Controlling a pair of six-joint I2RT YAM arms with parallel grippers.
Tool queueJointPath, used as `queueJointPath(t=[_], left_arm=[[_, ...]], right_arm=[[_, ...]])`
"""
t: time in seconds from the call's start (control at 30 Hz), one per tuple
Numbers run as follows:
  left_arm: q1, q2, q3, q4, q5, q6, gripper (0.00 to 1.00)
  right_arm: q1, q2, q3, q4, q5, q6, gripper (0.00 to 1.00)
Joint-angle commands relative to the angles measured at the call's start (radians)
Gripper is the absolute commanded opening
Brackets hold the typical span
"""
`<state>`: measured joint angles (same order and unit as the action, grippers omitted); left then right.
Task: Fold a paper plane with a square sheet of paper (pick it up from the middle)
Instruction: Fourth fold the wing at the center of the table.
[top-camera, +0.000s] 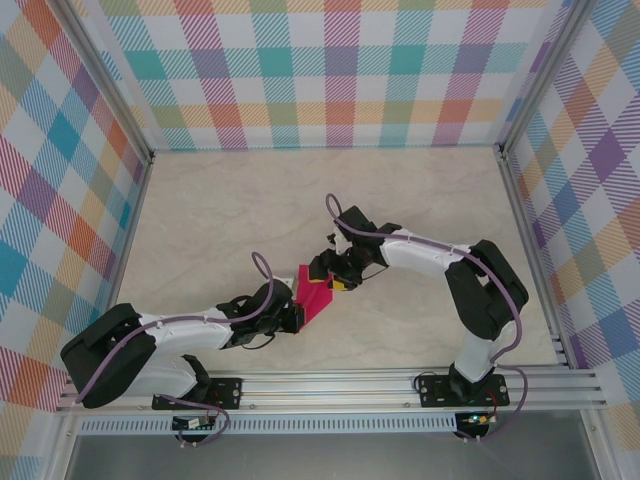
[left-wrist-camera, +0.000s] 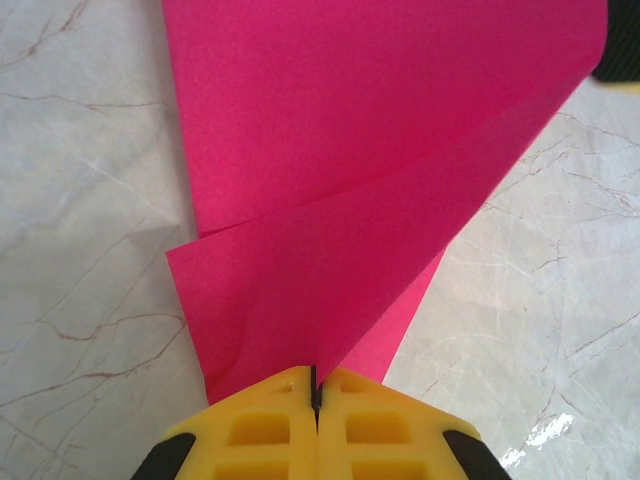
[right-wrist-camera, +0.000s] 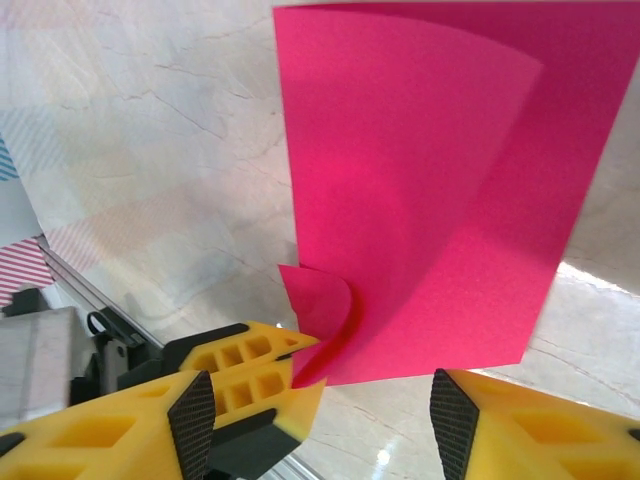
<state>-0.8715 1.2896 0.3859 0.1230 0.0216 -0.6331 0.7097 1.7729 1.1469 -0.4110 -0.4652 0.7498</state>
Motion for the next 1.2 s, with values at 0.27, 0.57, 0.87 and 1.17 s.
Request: queueJointPath(t=[0.27,0.57,0.87,1.17], left_arm=[[0.007,-0.041,0.019,-0.054,-0.008,0.038,0.03],[0.008,-0.020,0.035,-0.046,0.018,0.048,0.14],[-0.001,-0.078,0.030,-0.103,0.012,0.071,0.34],[-0.065,-0.066,0.064,-0.161,-0.106,0.077,0.44]], right_arm=[[0.033,0.114,0.103,-0.097,-0.003,0.026,0.54],[0.043,0.134,0.100,-0.094,0.000,0.040,0.38],[0.043,0.129,0.099,-0.074,-0.020,0.035,0.25],[0.044,0.131,0.099,-0.065,-0.033,0.031,0.25]])
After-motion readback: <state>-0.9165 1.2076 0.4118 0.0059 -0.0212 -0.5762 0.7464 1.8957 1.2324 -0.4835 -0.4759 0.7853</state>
